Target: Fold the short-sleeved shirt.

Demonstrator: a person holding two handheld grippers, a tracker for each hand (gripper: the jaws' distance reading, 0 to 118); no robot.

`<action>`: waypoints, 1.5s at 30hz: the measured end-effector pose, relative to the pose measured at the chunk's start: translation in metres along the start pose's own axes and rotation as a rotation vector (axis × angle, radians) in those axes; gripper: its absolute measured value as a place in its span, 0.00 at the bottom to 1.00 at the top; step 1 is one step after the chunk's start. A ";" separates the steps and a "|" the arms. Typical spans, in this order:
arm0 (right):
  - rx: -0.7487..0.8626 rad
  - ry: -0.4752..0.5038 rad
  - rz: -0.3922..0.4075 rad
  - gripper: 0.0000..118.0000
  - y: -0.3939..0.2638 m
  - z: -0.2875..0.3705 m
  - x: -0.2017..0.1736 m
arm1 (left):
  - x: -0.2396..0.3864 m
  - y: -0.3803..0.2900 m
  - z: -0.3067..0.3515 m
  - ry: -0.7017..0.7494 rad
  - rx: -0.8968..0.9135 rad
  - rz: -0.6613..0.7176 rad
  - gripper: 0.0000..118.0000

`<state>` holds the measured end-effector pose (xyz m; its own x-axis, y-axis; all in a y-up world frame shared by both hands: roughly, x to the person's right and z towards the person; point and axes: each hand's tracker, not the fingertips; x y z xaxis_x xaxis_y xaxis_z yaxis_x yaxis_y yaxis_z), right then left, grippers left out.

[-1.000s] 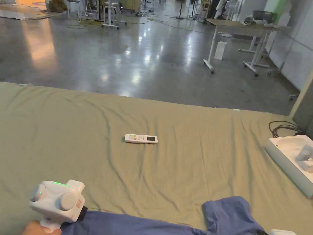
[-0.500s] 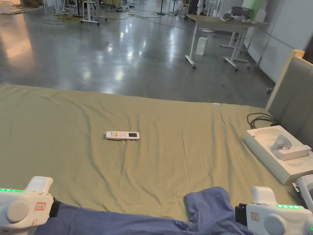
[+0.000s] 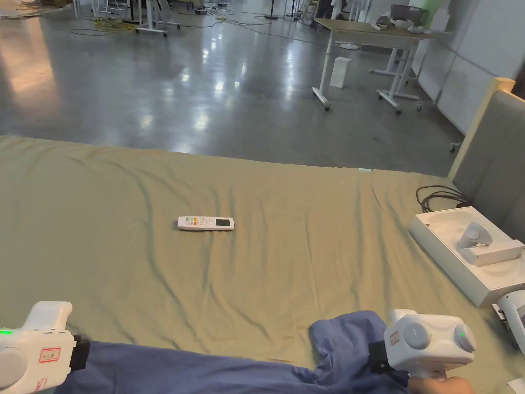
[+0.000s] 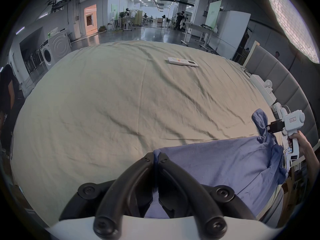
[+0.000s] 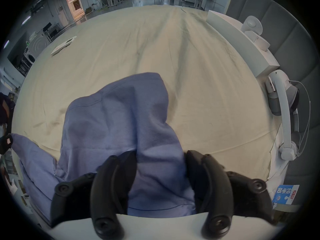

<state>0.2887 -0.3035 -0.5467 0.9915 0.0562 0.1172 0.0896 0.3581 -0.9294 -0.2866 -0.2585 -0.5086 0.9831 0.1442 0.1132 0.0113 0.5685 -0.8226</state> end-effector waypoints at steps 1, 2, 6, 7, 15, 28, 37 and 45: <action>0.001 0.004 0.005 0.36 0.000 0.000 -0.002 | 0.000 -0.001 0.001 0.001 0.001 0.001 0.05; 0.005 0.003 0.010 0.28 -0.001 0.002 -0.003 | 0.000 -0.001 0.001 0.000 -0.002 0.004 0.05; 0.023 0.013 0.031 0.00 -0.003 0.007 -0.004 | -0.003 -0.003 -0.001 0.004 -0.010 0.011 0.05; 0.032 0.018 0.035 0.00 -0.004 0.011 -0.005 | -0.003 -0.004 0.000 0.002 -0.009 0.014 0.05; 0.207 0.108 0.013 0.00 -0.022 0.082 0.000 | -0.002 -0.008 0.024 -0.020 0.032 0.028 0.05; 0.419 0.160 0.031 0.00 -0.110 0.217 0.016 | -0.021 -0.039 0.109 -0.079 0.167 0.063 0.05; 0.382 0.133 0.014 0.00 -0.217 0.234 0.029 | -0.035 -0.113 0.147 -0.095 0.139 0.058 0.05; 0.189 0.086 0.006 0.00 -0.279 0.174 0.030 | -0.047 -0.180 0.122 -0.067 -0.009 0.079 0.05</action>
<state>0.2772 -0.2397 -0.2235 0.9971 -0.0176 0.0742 0.0723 0.5273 -0.8466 -0.3571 -0.2685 -0.2977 0.9666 0.2421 0.0843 -0.0639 0.5460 -0.8354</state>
